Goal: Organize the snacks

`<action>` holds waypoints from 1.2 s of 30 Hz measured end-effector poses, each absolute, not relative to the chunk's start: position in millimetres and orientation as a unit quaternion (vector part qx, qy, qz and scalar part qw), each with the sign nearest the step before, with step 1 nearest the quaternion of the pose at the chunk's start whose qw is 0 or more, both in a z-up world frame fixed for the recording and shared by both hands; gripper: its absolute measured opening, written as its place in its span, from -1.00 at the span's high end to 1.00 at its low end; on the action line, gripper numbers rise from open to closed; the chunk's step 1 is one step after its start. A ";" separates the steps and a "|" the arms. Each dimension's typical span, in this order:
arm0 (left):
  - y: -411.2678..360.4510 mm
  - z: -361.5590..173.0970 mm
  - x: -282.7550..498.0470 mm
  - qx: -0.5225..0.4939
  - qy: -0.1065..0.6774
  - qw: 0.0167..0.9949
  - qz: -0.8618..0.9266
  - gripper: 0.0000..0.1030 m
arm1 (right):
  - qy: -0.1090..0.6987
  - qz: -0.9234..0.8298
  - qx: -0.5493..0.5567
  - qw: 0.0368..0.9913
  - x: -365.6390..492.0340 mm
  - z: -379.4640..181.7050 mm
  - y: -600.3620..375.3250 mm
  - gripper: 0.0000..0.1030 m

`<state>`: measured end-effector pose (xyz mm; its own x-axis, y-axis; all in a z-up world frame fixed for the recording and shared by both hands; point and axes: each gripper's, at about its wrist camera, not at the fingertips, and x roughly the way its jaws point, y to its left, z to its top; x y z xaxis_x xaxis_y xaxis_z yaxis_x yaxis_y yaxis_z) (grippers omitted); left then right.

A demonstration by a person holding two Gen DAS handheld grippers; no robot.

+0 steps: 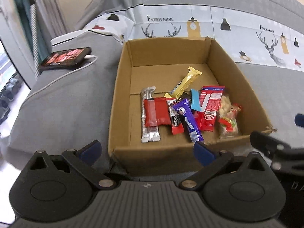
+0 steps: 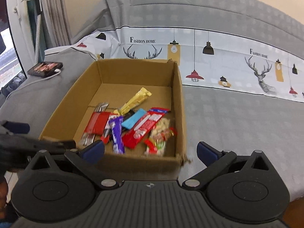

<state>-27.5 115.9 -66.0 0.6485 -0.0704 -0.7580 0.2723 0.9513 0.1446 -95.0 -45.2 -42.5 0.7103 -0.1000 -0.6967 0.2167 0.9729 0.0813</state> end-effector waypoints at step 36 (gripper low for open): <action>142.3 -20.3 -93.4 0.075 0.389 0.916 -0.063 -1.00 | 0.303 -0.079 0.035 0.949 -169.8 -4.1 -19.8 -0.99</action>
